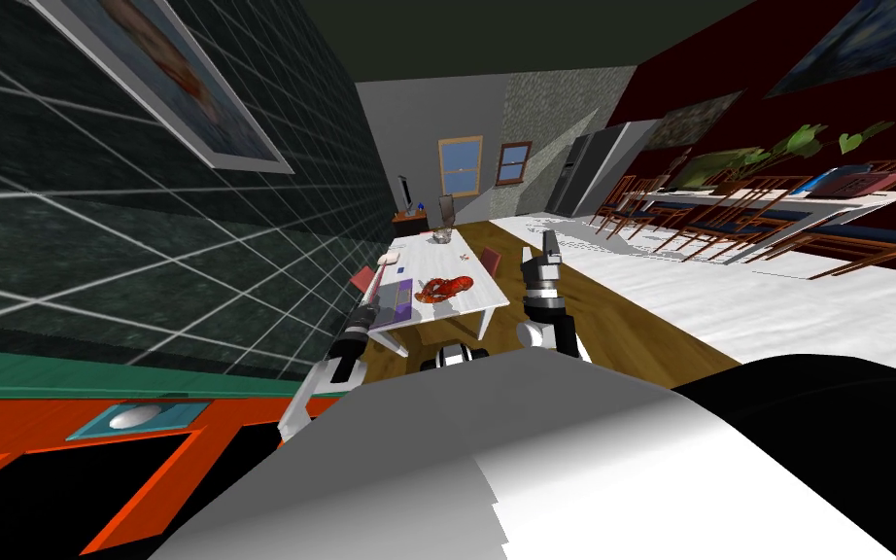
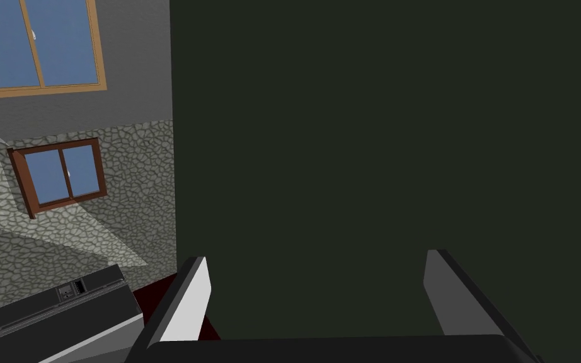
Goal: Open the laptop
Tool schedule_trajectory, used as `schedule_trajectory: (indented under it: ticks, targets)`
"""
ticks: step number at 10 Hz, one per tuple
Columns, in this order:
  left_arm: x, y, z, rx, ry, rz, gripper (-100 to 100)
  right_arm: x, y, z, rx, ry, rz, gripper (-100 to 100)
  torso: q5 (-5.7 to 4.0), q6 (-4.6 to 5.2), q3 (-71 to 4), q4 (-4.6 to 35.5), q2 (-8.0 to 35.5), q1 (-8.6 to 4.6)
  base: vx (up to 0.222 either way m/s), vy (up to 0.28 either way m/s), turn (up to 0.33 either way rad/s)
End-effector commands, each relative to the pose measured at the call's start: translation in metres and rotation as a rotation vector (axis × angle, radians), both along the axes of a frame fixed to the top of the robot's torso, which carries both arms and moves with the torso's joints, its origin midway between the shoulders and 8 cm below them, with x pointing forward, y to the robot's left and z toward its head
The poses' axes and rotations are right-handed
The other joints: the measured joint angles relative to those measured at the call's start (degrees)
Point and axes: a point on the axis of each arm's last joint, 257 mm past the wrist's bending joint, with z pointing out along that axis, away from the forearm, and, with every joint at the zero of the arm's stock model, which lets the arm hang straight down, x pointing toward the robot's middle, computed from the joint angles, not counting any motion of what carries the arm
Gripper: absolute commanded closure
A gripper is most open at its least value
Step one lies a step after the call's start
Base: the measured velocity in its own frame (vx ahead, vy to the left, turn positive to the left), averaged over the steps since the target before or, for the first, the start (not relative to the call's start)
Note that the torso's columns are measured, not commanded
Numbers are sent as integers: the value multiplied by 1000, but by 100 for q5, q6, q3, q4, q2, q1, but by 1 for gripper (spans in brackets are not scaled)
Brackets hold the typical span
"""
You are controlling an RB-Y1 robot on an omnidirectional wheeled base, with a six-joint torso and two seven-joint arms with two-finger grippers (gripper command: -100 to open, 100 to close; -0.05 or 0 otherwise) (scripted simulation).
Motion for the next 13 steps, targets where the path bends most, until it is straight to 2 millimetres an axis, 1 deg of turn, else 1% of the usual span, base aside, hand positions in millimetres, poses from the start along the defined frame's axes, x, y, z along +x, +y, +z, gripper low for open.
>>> schedule_trajectory:
  ticks: [1,2,3,4,5,6,7,8,9,10,11,12,13]
  targets:
    - [1,3,-6,41,4,-1,100,0,0,0,0,0,0,0,1,-2,2,1,5,2,-14,-51,-3]
    - [8,4,-14,95,-1,4,100,0,0,0,0,0,0,0,-5,-5,8,17,20,13,-22,-19,53]
    - [8,4,-14,95,-1,4,100,0,0,0,0,0,0,0,-4,-5,12,19,24,17,-22,-13,16]
    - [16,1,-16,140,-16,5,100,0,0,0,0,0,0,0,-6,-11,14,18,29,10,-31,-5,66]
    - [16,3,-21,140,-5,8,100,0,0,0,0,0,0,0,-7,-8,13,17,25,5,-27,-4,15]
    - [24,-3,-20,184,-25,5,100,0,0,0,0,0,0,0,-4,-10,8,8,16,6,-33,-12,51]
    - [24,0,-28,184,-8,9,100,0,0,0,0,0,0,0,-3,-11,4,6,10,7,-24,-12,22]
    - [32,-7,-25,227,-30,3,100,0,0,0,0,0,0,0,0,-11,2,0,4,12,-33,-7,54]
    - [32,-4,-36,226,-9,8,100,0,0,0,0,0,0,0,0,-7,-2,2,-1,14,-27,-8,13]
    - [40,-13,-33,268,-30,-1,100,0,0,0,0,0,0,0,2,-12,-4,-3,-6,18,-29,-8,61]
    - [40,-10,-44,268,-8,3,100,0,0,0,0,0,0,0,3,-12,-4,-5,-5,17,-18,-7,14]
    - [48,-20,-42,309,-28,-7,100,0,0,0,0,0,0,0,9,-15,-5,-16,-9,21,-30,-8,63]
    - [47,-17,-52,308,-7,-5,100,0,0,0,0,0,0,0,6,-8,-9,-12,-13,20,-28,-10,15]
